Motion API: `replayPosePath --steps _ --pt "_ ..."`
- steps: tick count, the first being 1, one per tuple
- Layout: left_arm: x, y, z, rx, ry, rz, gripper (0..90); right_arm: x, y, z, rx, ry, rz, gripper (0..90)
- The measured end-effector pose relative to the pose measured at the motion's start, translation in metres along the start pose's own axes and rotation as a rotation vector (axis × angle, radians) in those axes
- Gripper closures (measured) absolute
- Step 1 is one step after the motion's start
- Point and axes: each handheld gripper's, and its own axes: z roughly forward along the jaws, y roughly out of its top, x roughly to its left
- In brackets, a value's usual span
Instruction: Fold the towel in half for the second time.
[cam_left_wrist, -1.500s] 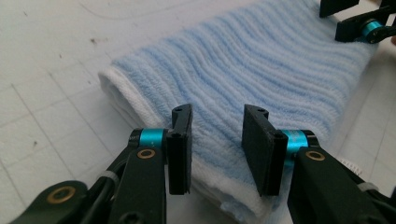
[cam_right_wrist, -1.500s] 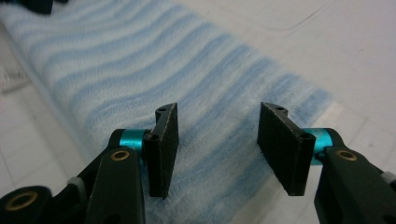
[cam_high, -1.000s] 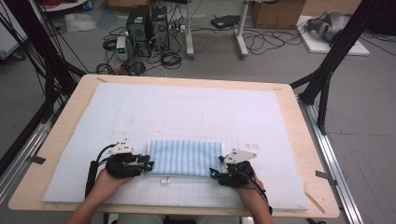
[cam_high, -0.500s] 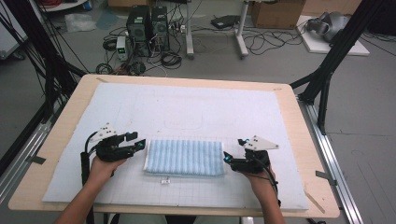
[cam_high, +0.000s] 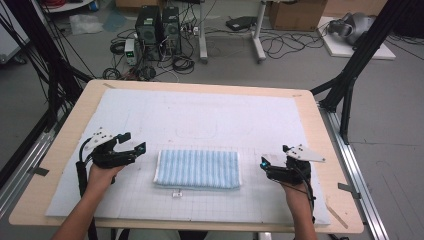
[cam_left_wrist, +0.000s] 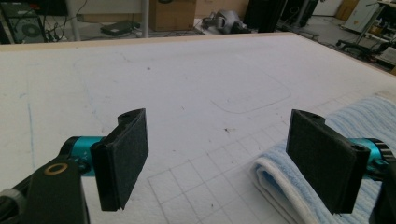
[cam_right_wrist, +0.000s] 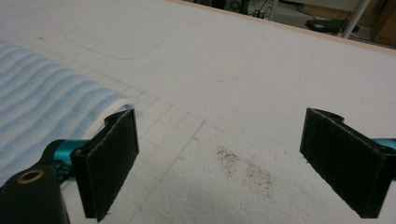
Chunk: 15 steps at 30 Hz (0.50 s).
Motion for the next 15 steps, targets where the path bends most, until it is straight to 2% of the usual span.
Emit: replayPosePath --steps 8,15 --pt "0.0023 -0.0012 -0.0089 -0.017 0.014 0.0 21.8 -0.0005 -0.0014 -0.0019 0.023 -0.01 0.012 10.8" --pt "0.0024 -0.0003 -0.0098 -0.017 0.015 0.004 22.3 0.0002 -0.0013 -0.0023 0.017 -0.008 0.014 10.8"
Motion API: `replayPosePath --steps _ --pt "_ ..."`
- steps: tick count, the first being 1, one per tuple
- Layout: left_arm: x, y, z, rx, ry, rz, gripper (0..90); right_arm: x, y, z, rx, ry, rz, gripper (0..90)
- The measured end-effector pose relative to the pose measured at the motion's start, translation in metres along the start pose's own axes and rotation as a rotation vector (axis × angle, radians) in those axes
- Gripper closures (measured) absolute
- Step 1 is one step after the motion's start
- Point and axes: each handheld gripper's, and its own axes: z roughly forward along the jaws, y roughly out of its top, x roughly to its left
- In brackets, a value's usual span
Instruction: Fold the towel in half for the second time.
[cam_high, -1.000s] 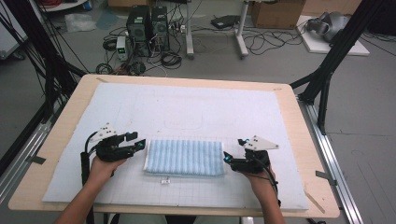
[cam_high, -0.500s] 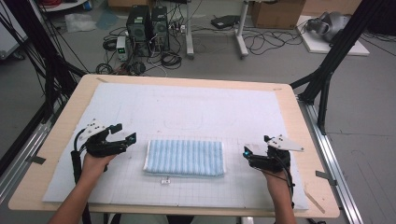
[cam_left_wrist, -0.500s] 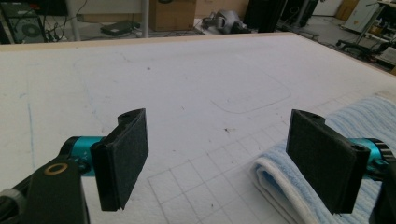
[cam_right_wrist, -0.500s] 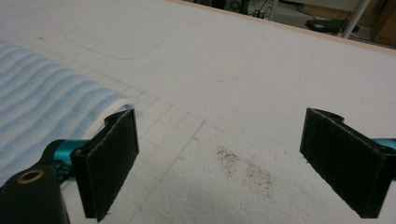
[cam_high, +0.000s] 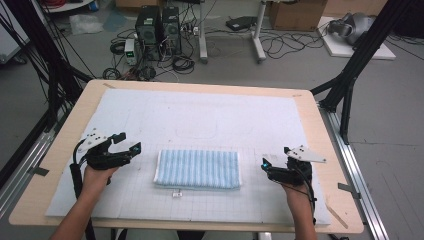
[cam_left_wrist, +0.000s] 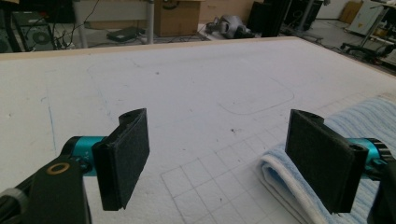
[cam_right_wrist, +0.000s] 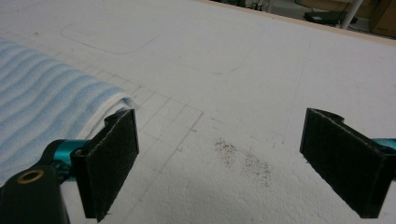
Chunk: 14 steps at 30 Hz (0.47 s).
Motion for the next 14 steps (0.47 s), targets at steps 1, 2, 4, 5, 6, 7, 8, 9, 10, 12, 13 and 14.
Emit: replayPosePath --steps 1,2,4,5,6,7,8,9,10,12,13,14 --pt "0.0001 -0.0003 0.0002 0.001 0.0 -0.001 22.3 0.0 -0.0001 0.0001 0.0 0.003 0.007 10.8" --pt "0.0003 -0.0006 0.0003 0.003 0.001 0.0 22.3 -0.0003 -0.0001 0.0004 0.0 0.003 0.009 10.8" --pt "0.0007 -0.0008 0.0002 0.005 0.0 0.002 22.4 -0.0003 -0.0003 0.0011 0.0 0.004 0.008 10.8" --pt "0.0008 -0.0008 0.0002 0.005 0.0 0.001 22.4 -0.0003 -0.0004 0.0013 0.001 0.006 0.007 10.8" --pt "0.0008 -0.0008 0.0002 0.005 0.0 0.002 22.4 -0.0003 -0.0003 0.0014 0.001 0.008 0.007 10.8" --pt "0.0007 -0.0008 0.0003 0.005 0.001 0.002 22.5 -0.0004 -0.0004 0.0016 0.0 0.009 0.005 10.8" --pt "0.0008 -0.0009 0.0004 0.005 0.003 0.0 22.6 -0.0005 -0.0004 0.0017 0.0 0.01 0.006 10.8" --pt "0.0011 -0.0011 0.0007 0.006 0.001 -0.001 22.6 -0.0006 -0.0005 0.0018 -0.001 0.011 0.006 10.8" --pt "0.001 -0.0014 0.0009 0.007 0.001 -0.003 22.6 -0.0009 -0.0007 0.002 -0.002 0.012 0.006 10.8" --pt "0.0013 -0.0021 0.0018 0.011 0.002 -0.002 22.6 -0.0012 -0.0009 0.002 -0.001 0.01 0.01 10.8" --pt "0.0014 -0.0024 0.0023 0.014 0.002 -0.001 22.6 -0.0015 -0.0011 0.0022 -0.002 0.012 0.012 10.8" --pt "0.0015 -0.0026 0.0026 0.015 0.002 0.0 22.6 -0.0016 -0.0013 0.0023 -0.002 0.012 0.013 10.8"
